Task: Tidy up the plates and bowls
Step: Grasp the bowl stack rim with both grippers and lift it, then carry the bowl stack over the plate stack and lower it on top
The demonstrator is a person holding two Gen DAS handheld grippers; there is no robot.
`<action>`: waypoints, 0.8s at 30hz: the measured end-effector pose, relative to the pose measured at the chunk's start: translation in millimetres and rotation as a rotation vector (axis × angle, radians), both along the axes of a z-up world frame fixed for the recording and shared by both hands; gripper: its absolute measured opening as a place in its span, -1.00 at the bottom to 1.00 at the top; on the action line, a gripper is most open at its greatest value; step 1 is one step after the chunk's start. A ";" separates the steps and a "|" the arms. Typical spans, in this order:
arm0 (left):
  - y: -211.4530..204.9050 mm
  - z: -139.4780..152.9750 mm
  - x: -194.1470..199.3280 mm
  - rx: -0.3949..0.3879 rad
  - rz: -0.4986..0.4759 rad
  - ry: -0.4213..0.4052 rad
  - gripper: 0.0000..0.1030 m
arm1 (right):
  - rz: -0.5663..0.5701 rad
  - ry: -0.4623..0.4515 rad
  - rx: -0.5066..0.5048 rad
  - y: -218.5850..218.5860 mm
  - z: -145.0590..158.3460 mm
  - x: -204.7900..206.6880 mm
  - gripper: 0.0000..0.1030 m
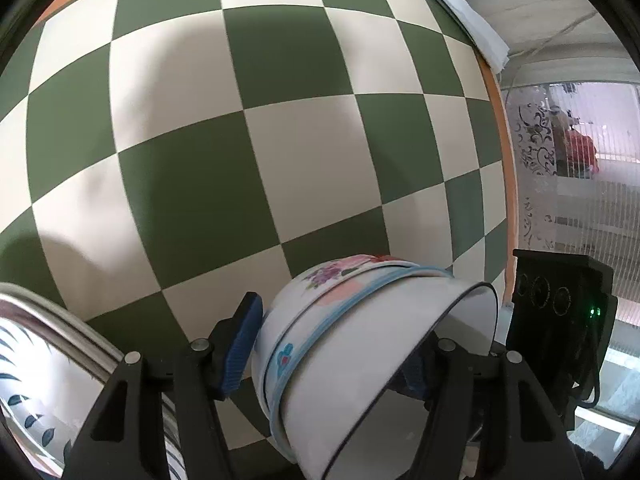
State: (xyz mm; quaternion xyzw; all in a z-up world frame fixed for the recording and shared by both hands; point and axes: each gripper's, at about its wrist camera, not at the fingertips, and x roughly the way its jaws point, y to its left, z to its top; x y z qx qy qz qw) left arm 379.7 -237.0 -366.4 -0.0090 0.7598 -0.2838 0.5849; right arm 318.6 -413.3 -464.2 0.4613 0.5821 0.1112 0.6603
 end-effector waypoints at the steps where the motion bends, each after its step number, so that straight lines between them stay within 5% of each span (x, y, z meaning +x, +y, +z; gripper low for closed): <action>1: 0.5 1.0 -0.4 0.004 0.003 -0.003 0.17 | 0.004 0.000 0.002 0.5 1.8 -0.1 0.14; 13: 17.9 27.6 0.4 0.019 0.063 -0.025 0.17 | 0.060 0.002 0.031 5.4 25.5 13.9 0.12; 24: 77.4 67.3 12.9 -0.011 0.139 -0.072 0.17 | 0.144 -0.038 0.014 61.9 67.0 48.7 0.10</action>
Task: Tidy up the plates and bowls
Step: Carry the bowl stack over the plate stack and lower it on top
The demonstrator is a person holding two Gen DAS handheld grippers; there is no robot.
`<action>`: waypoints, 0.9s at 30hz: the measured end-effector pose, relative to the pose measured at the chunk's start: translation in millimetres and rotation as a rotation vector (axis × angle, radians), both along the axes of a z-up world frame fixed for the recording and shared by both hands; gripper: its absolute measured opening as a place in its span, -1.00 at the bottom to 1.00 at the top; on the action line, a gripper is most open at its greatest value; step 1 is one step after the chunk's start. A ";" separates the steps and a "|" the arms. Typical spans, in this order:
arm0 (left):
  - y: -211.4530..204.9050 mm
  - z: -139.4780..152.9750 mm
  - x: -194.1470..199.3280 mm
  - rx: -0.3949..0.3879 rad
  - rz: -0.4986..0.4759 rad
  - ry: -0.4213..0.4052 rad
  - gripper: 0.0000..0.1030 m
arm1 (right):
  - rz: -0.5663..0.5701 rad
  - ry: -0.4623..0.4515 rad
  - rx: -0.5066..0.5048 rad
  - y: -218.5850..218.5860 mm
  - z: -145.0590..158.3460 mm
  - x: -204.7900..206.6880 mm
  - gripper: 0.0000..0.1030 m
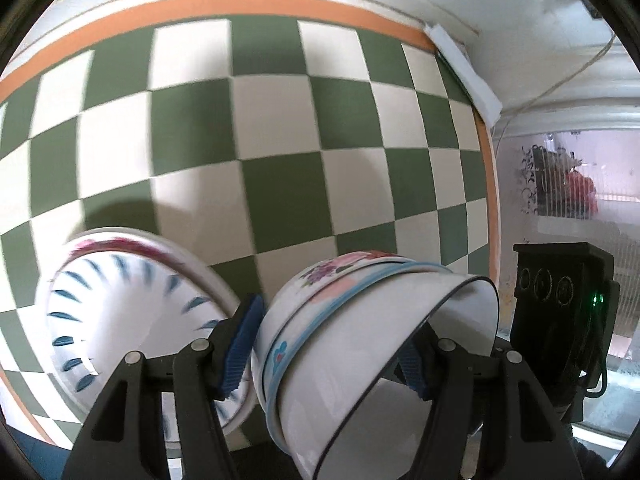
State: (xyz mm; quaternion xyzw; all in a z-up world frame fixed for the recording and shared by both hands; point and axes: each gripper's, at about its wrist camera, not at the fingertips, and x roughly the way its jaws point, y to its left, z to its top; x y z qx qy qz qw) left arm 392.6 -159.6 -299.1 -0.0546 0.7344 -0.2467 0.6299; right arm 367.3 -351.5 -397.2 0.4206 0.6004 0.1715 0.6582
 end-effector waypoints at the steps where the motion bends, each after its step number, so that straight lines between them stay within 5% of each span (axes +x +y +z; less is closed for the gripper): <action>1: 7.9 2.5 1.8 0.000 0.006 -0.003 0.17 | 0.006 -0.003 0.001 6.7 1.2 2.3 0.10; 16: 127.5 -13.3 8.3 0.011 0.156 0.005 0.17 | 0.130 -0.006 0.015 121.7 -12.4 28.8 0.09; 27: 153.5 -38.2 8.7 0.008 0.187 0.040 0.17 | 0.164 0.030 -0.022 147.3 -30.9 34.3 0.09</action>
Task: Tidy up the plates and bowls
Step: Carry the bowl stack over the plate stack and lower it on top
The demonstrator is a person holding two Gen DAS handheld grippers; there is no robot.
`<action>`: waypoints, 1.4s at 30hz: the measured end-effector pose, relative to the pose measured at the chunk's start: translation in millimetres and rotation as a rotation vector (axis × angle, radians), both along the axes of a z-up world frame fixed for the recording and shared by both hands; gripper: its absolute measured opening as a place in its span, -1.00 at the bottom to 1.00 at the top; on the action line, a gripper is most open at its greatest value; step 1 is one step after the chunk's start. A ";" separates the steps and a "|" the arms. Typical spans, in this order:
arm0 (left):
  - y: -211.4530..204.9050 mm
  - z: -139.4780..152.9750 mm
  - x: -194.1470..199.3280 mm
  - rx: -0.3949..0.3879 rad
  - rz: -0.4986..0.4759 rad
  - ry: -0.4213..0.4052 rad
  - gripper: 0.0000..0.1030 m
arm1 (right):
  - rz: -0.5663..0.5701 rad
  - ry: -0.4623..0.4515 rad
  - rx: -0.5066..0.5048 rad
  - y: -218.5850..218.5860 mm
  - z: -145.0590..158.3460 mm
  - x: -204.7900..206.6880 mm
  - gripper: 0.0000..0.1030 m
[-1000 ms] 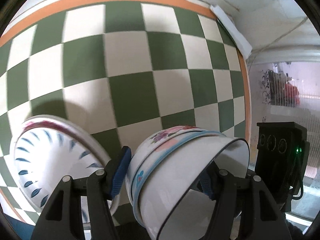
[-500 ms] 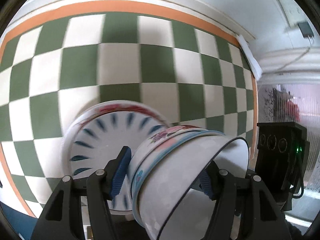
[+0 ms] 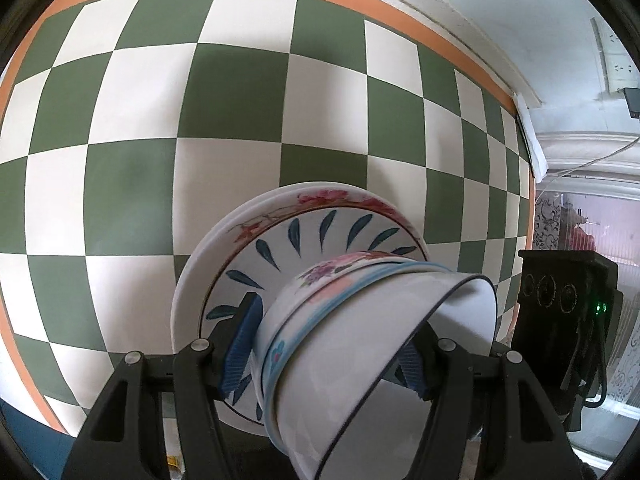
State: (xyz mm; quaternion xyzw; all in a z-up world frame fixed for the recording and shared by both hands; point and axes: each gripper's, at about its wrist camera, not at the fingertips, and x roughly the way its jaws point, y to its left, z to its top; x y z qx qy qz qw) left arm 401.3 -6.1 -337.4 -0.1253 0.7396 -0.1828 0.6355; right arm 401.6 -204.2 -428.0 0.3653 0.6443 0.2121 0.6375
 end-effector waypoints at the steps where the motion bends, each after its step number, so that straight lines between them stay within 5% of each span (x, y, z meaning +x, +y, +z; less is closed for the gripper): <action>1: 0.2 -1.2 0.0 0.001 0.000 0.001 0.17 | 0.003 0.000 -0.007 0.5 -0.5 0.7 0.09; 30: 3.4 0.7 -7.9 0.035 -0.024 -0.024 0.17 | -0.002 0.034 -0.082 7.0 0.2 -3.1 0.11; 37: 9.0 8.3 -16.0 0.054 -0.023 -0.054 0.17 | -0.006 -0.015 -0.138 3.3 19.6 -10.0 0.12; 42: 15.1 32.9 -28.2 0.126 -0.024 -0.153 0.17 | -0.012 -0.075 -0.198 1.6 48.3 -18.5 0.12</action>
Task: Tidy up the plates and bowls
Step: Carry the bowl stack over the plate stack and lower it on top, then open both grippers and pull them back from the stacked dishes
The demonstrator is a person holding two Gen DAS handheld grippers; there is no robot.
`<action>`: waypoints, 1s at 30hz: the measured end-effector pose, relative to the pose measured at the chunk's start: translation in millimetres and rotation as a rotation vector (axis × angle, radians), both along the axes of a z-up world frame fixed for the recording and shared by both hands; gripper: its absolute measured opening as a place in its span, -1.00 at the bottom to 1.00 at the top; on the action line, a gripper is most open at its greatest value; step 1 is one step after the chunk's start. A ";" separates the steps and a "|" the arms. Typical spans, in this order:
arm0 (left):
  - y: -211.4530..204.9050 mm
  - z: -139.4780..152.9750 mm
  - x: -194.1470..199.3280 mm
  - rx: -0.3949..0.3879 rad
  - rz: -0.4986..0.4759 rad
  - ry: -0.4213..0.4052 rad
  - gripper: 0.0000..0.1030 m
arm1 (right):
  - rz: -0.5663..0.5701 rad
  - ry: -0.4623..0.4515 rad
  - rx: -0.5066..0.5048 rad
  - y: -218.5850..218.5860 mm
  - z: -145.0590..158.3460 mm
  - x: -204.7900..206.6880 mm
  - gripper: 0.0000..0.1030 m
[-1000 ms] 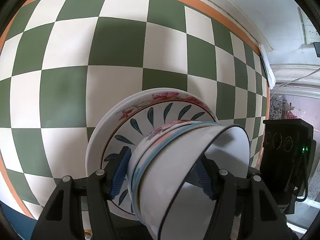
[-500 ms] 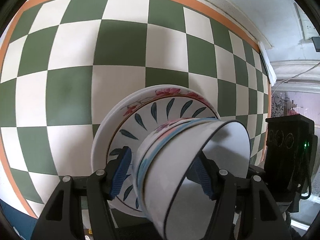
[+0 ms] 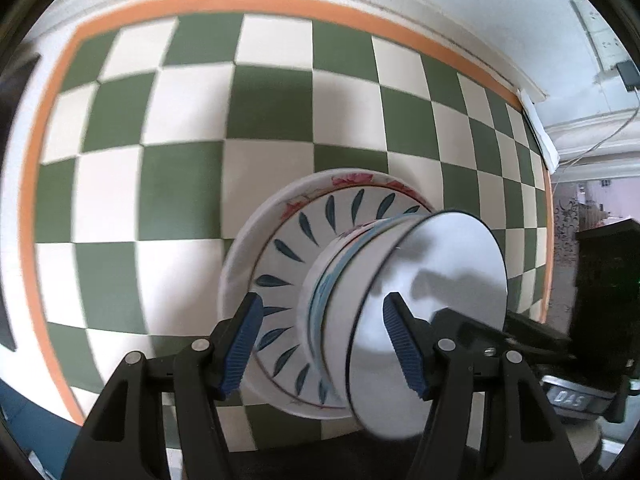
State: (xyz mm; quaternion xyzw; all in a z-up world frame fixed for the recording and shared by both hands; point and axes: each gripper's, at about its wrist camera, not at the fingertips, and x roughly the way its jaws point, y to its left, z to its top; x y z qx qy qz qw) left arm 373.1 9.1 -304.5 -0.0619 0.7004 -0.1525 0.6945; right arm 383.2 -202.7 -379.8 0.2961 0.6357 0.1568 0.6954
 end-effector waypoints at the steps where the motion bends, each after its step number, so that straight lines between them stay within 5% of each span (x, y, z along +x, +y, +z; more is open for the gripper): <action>1: 1.2 6.7 -3.3 0.024 -0.002 -0.030 0.17 | 0.001 -0.016 -0.022 0.5 8.7 -3.3 0.12; 4: 4.6 26.0 -13.9 0.087 -0.010 -0.118 0.17 | 0.003 -0.066 -0.103 2.8 35.5 -15.2 0.13; 11: 10.0 66.6 -41.7 0.151 -0.030 -0.259 0.18 | -0.039 -0.139 -0.275 6.8 88.4 -49.9 0.51; 16: 11.6 88.6 -60.7 0.154 -0.029 -0.336 0.74 | -0.076 -0.196 -0.363 6.5 118.7 -75.6 0.75; 30: 8.4 155.3 -126.9 0.153 0.033 -0.539 0.93 | -0.107 -0.398 -0.500 16.8 209.6 -150.5 0.92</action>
